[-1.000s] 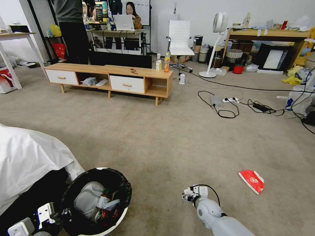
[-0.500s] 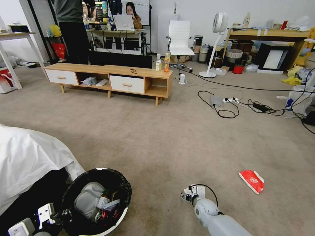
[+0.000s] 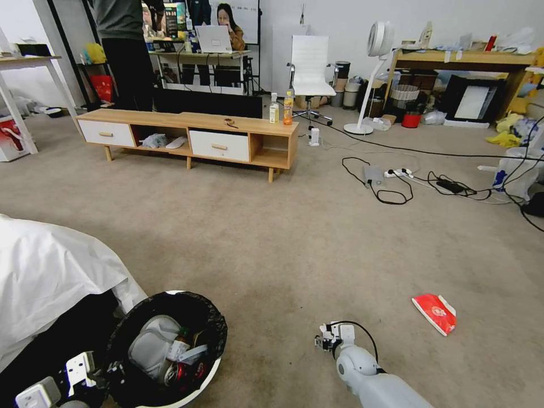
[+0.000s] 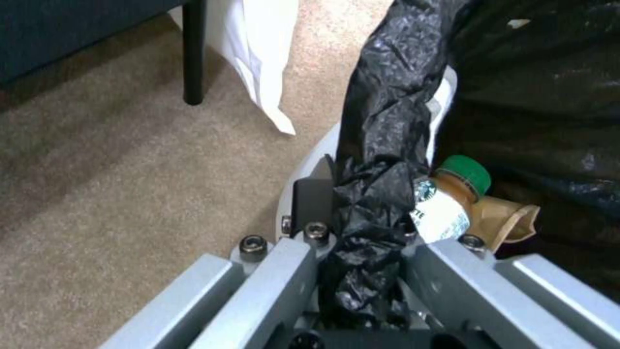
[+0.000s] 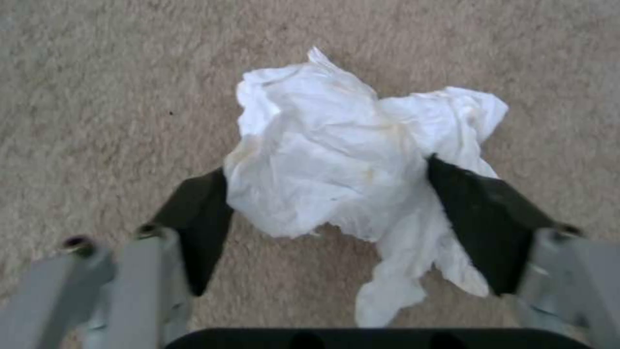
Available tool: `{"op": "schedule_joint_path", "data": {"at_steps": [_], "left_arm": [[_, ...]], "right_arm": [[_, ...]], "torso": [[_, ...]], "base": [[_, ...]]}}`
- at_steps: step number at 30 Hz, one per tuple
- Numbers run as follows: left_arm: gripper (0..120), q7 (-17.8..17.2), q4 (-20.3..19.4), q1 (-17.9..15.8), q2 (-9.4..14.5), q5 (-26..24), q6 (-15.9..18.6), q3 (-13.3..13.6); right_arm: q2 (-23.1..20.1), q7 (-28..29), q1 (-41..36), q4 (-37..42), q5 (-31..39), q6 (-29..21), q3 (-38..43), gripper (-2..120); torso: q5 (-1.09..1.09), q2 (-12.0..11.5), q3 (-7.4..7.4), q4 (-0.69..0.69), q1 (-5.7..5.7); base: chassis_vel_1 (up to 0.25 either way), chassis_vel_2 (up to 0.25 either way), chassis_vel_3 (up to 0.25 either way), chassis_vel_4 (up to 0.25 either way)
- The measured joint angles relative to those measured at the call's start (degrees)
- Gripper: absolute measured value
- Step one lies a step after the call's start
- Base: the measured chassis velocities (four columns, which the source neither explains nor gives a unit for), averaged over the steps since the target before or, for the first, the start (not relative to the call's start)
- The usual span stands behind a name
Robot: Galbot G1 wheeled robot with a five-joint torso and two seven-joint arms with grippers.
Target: Pick up the trash bin and place the garbage on the floor into it.
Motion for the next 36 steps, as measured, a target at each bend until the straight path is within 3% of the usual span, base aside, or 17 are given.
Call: {"op": "schedule_joint_path", "data": {"at_steps": [18,28,36], "left_arm": [[1,0.0,0.1,0.2,-0.3,0.4,0.0,0.1],[1,0.0,0.3,0.0,-0.2,0.4,0.0,0.0],[1,0.0,-0.7,0.0,-0.3,0.1,0.0,0.1]], "right_arm": [[-1.3,-0.7,-1.0,1.7,-0.7,0.8,-0.4,1],[-4.5,-1.5,-2.2,5.9,-0.4,2.0,-0.5,0],[-13.3,1.2,-4.6,22.3,2.1,1.3,0.2,0]], "torso": [[0.0,0.0,0.0,0.0,0.0],[0.02,0.0,0.0,0.0,0.0],[0.02,0.0,0.0,-0.02,0.0]], "base": [[0.0,0.0,0.0,0.0],[0.0,0.0,0.0,0.0],[0.0,0.0,0.0,0.0]]}}
